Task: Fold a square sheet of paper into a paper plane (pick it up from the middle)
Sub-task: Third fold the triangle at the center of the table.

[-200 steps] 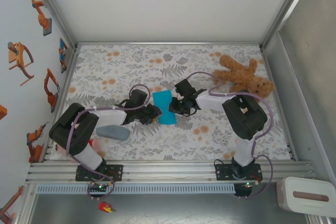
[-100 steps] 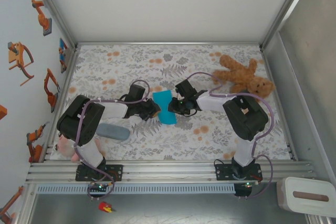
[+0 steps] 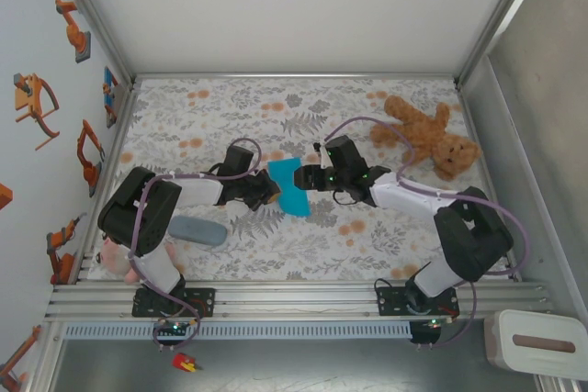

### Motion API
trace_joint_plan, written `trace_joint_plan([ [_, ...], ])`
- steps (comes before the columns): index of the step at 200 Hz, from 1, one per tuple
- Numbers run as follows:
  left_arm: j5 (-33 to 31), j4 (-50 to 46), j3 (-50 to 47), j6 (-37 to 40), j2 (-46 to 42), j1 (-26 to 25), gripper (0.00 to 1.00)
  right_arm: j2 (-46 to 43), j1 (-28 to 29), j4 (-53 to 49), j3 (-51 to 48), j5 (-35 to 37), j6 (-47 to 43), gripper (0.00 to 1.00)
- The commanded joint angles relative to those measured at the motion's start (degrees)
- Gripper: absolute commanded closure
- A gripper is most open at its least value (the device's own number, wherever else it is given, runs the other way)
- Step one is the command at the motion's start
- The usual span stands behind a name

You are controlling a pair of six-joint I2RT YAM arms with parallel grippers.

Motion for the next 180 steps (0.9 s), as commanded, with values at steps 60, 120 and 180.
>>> trace_joint_plan([
  [60, 0.5, -1.9, 2.4, -0.8, -1.3, 0.2, 0.98, 0.5, 9.1, -5.1, 0.9, 5.8, -16.2, 0.39],
  [120, 0.5, -1.5, 2.4, -1.4, -1.1, 0.1, 0.98, 5.7, 14.7, -7.5, 4.3, 10.2, -19.3, 0.41],
  [180, 0.8, -1.5, 2.6, -1.4, -0.8, 0.0, 0.98, 8.6, 15.9, -8.3, 6.3, 14.3, -22.3, 0.52],
])
